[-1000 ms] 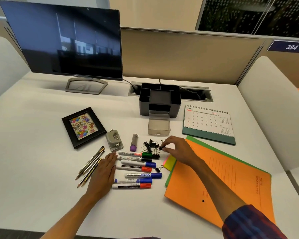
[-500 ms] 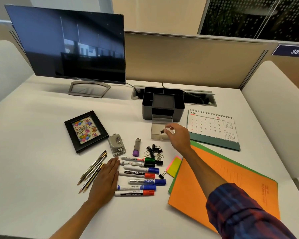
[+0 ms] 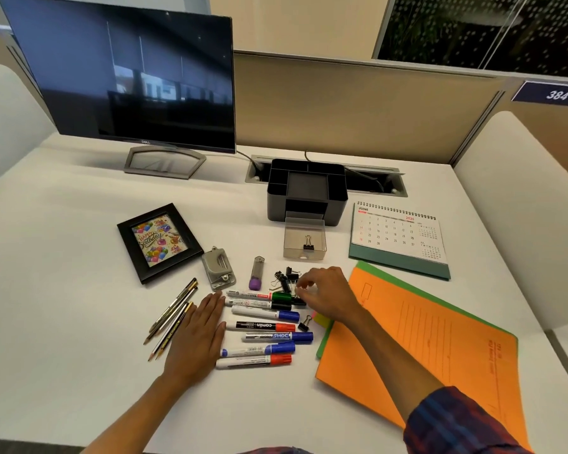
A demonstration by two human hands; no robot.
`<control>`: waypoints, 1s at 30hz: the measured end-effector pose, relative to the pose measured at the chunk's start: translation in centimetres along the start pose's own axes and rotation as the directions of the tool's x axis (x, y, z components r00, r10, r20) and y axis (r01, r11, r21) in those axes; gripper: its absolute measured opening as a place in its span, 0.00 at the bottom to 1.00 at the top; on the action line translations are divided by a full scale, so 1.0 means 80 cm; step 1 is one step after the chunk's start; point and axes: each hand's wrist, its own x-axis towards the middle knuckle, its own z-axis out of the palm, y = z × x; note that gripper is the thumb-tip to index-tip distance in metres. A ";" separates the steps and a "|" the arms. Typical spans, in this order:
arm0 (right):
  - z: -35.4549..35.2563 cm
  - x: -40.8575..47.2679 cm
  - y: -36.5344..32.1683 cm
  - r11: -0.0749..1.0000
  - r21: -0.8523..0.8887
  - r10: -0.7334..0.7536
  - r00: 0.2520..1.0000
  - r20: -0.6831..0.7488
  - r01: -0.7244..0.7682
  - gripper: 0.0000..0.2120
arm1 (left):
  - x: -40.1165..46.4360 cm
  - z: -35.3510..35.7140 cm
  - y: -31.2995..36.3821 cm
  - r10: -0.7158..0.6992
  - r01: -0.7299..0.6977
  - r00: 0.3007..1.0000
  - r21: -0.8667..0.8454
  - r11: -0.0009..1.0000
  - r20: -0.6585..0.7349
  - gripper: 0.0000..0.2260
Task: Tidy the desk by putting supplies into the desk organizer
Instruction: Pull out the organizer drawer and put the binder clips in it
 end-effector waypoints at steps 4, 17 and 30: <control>0.007 -0.012 -0.002 0.999 -0.045 -0.020 0.996 0.084 0.023 0.17 | 0.000 -0.002 0.002 0.001 -0.001 1.000 -0.002 1.000 -0.005 0.26; 0.005 -0.016 0.004 0.997 -0.036 -0.062 0.995 0.084 0.065 0.15 | 0.000 -0.004 0.005 -0.012 0.012 1.000 -0.023 1.000 -0.012 0.28; -0.024 0.000 0.012 0.915 0.402 0.055 0.997 -0.050 -0.031 0.09 | 0.000 -0.004 0.005 -0.014 0.013 1.000 -0.040 0.999 -0.022 0.28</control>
